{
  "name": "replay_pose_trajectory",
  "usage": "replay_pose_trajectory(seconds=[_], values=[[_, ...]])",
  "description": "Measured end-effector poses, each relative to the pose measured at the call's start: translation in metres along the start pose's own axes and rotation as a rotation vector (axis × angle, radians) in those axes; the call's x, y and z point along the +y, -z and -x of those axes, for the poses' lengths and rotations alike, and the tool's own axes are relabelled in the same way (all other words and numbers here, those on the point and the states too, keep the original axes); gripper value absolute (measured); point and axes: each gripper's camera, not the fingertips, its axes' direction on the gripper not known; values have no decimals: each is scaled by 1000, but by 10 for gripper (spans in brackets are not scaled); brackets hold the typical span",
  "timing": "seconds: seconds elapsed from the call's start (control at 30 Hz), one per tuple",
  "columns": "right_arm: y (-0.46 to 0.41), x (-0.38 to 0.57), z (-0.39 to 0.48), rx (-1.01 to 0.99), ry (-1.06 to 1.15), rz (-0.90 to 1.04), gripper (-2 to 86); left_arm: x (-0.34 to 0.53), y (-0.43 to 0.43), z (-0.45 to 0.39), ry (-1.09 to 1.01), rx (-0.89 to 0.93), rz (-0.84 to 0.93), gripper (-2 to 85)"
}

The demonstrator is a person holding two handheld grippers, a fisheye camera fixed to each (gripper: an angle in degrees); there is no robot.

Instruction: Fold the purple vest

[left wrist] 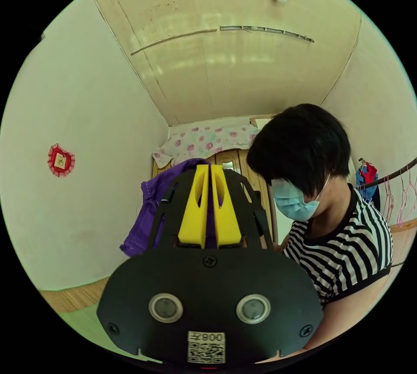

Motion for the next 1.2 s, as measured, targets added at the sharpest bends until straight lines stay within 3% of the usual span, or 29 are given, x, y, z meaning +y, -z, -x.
replay_pose_trajectory(seconds=[0.33, 0.63, 0.87, 0.97, 1.13, 1.2], values=[[-72, 10, 39, 11, 24, 21, 2, 26, 37, 10, -9, -45, -9, 6], [-237, 40, 27, 10, -14, 121, 3, 65, 28, 97, 73, -138, 48, 6], [-467, 91, -32, -13, -101, 316, 4, 115, -2, 223, 237, -261, 142, 7], [-591, 127, -65, -19, -163, 416, 6, 147, -22, 291, 286, -392, 200, 8], [-816, 216, -129, -44, -333, 693, 18, 237, -59, 454, 499, -642, 386, 19], [-910, 286, -153, -34, -447, 862, 31, 287, -60, 511, 679, -676, 421, 27]])
